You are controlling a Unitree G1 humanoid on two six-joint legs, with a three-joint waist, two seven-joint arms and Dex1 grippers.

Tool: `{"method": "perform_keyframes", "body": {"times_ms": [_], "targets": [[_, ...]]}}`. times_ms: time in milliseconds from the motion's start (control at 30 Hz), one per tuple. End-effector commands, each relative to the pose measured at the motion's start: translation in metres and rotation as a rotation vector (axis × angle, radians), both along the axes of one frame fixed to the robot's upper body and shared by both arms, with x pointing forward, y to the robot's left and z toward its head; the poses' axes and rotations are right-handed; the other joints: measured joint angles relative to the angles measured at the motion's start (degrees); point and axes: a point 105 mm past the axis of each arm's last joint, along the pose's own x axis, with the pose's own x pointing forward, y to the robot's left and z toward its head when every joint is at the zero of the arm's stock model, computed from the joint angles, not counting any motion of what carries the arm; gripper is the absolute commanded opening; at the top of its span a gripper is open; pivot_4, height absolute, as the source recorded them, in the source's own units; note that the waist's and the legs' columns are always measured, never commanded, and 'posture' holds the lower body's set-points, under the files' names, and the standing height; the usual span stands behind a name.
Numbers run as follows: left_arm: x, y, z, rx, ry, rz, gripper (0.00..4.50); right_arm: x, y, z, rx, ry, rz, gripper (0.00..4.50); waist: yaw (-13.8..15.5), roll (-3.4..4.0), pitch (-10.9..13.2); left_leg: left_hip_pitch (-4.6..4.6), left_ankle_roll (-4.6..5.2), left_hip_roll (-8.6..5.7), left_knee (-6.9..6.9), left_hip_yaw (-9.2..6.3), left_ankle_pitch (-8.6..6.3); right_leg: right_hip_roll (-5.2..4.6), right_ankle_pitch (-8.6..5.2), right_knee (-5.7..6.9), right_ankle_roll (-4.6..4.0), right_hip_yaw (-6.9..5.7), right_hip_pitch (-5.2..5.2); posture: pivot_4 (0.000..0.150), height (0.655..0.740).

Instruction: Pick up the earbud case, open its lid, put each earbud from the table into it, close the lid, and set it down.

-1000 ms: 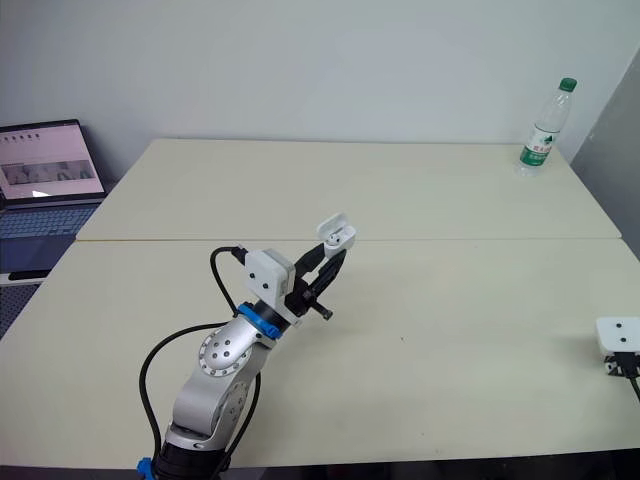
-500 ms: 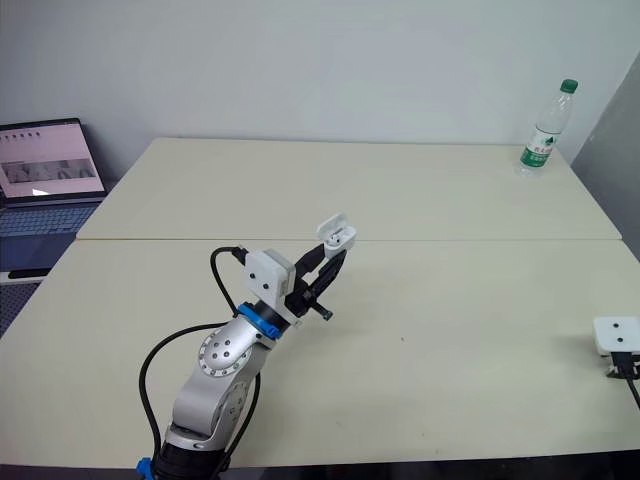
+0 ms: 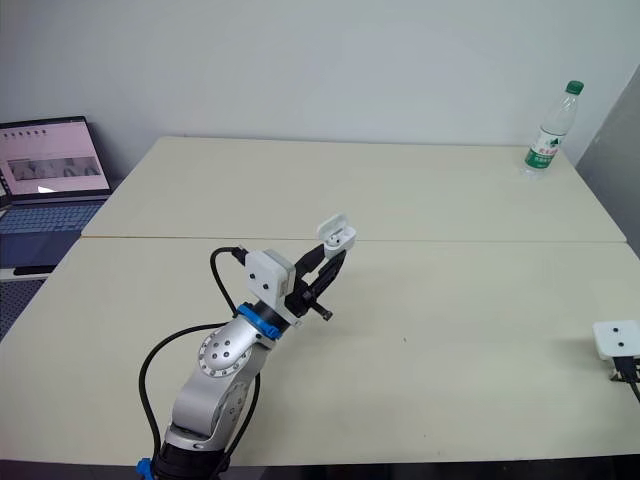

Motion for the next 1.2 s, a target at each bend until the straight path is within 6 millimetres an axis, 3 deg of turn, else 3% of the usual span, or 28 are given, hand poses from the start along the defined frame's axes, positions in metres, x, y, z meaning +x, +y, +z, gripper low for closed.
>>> {"method": "perform_keyframes", "body": {"times_ms": [33,233,633,1200], "targets": [[-0.008,-0.002,0.016,-0.015,-0.064,-0.015,0.79,-0.01,-0.008,0.003,-0.028,0.048,-0.01,1.71,0.0,0.0,0.0,0.0,0.0,0.0,0.0,0.0,0.0,0.0,0.0,0.0,0.0,0.0,0.0,0.15,0.74],[-0.007,-0.003,0.017,-0.018,-0.068,-0.013,0.79,-0.014,-0.009,0.001,-0.022,0.059,-0.013,1.71,0.0,0.0,0.0,0.0,0.0,0.0,0.0,0.0,0.0,0.0,0.0,0.0,0.0,0.0,0.0,0.15,0.74],[-0.006,-0.002,0.017,-0.015,-0.071,-0.015,0.79,-0.003,-0.001,0.0,-0.005,-0.005,0.038,1.71,0.0,0.0,0.0,0.01,0.0,0.0,0.0,0.0,0.0,-0.01,0.0,0.0,0.0,0.0,0.02,0.15,0.74],[-0.009,-0.003,0.016,-0.013,-0.065,-0.013,0.79,-0.014,-0.01,0.006,-0.043,0.051,0.052,1.71,0.0,0.01,0.0,0.01,0.0,-0.01,0.01,0.0,0.0,-0.01,0.0,0.0,0.0,-0.01,0.03,0.15,0.74]]}}
